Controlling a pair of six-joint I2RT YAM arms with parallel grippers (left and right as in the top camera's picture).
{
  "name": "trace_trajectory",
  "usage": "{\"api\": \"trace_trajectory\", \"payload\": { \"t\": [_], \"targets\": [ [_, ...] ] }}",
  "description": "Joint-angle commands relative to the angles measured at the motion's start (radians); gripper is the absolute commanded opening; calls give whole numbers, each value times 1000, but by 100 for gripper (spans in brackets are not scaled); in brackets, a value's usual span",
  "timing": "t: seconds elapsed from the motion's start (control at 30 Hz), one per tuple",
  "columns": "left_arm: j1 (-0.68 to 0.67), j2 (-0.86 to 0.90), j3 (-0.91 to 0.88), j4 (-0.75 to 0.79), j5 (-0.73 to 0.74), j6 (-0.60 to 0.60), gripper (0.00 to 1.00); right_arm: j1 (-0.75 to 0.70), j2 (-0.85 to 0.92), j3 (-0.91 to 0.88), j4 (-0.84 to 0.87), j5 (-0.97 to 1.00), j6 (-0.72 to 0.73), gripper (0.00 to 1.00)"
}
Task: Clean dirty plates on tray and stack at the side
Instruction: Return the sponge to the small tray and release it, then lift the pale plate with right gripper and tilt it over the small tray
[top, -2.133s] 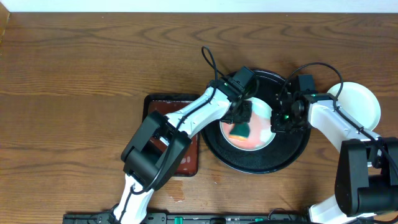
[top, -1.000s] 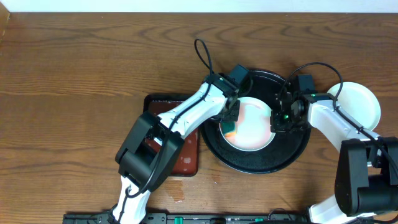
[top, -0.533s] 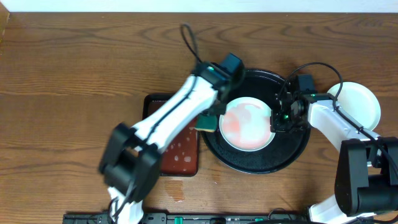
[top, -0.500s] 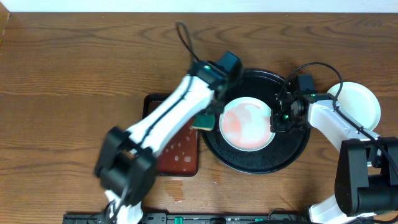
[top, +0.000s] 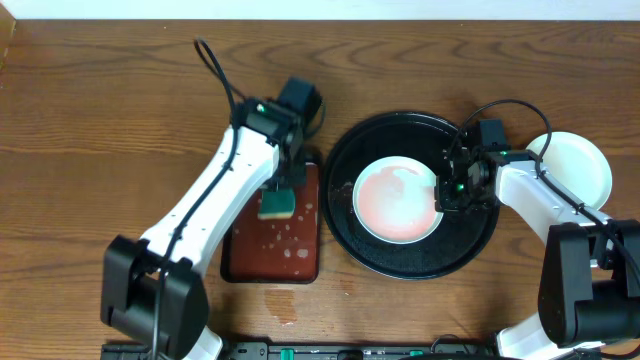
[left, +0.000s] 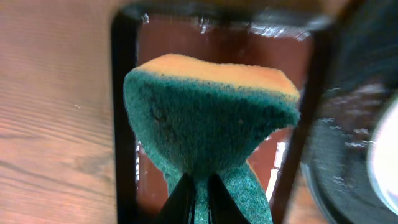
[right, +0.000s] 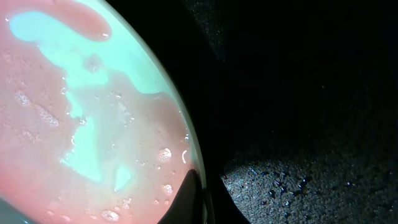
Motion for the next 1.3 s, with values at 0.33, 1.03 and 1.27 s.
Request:
{"api": "trace_trajectory", "payload": {
  "t": [0.33,1.03,1.27],
  "targets": [
    [110,-160,-39,14,111,3,64,16,-95,9,-20,48,-9,1],
    [200,-702,-40,-12,111,2,72,483,-377,10,341,172,-35,1],
    [200,-708,-40,-42,111,2,72,631,-286,10,528,262,-153,1]
  ]
}}
